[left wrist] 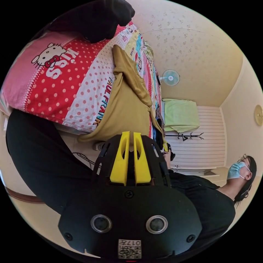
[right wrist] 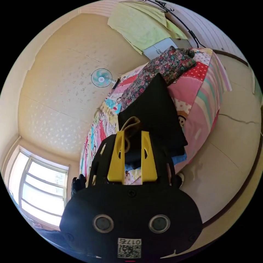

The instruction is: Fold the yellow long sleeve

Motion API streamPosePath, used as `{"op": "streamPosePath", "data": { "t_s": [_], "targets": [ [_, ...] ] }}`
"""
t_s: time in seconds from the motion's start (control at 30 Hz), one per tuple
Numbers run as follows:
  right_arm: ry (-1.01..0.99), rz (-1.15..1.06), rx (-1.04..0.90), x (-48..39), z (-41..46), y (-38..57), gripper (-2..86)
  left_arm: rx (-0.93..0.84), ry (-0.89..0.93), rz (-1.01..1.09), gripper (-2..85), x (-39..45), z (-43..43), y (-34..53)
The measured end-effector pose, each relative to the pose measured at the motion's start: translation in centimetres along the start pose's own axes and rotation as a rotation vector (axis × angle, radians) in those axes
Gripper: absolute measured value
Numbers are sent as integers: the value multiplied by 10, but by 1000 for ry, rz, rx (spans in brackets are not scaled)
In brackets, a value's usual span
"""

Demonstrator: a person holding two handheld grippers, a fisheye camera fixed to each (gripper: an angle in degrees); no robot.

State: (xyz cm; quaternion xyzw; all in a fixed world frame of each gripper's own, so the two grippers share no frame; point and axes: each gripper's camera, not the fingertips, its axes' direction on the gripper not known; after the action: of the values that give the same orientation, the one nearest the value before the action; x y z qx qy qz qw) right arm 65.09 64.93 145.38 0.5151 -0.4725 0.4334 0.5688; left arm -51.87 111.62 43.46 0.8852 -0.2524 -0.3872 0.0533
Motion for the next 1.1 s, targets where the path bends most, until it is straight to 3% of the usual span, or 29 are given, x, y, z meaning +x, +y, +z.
{"op": "streamPosePath", "data": {
  "t_s": [0.13, 0.2, 0.3, 0.37, 0.47, 0.63, 0.8, 0.93, 1.0, 1.1],
  "targets": [
    [-123, 70, -299, -4, 29, -29, 52, 24, 20, -15, 10, -4, -11, 5],
    [-220, 97, -299, -7, 31, -40, 40, 42, 18, -21, 10, -5, -17, 7],
    [-448, 187, -121, 19, 28, -72, 30, 64, 27, -29, 10, -9, -23, 8],
    [-324, 317, 91, 58, 19, -88, 30, 66, 50, -31, 9, -10, -24, 7],
    [-178, 439, 127, 87, 20, -88, 37, 66, 49, -17, 10, -6, -23, 9],
    [-171, 333, 186, 80, 16, -63, 67, 59, -7, -17, 14, -2, -22, 14],
    [-140, 310, 33, 73, 51, -54, 96, 41, -3, -6, 27, 0, -15, 6],
    [89, 249, -50, 57, 97, -70, 70, 34, 9, 28, 31, 9, -3, -3],
    [30, 197, -67, 40, 112, -81, 53, 33, 22, 41, 31, 13, 0, -3],
    [-110, -103, -70, -53, 138, -86, 39, 25, 4, 51, 32, 15, 3, 5]
  ]
}}
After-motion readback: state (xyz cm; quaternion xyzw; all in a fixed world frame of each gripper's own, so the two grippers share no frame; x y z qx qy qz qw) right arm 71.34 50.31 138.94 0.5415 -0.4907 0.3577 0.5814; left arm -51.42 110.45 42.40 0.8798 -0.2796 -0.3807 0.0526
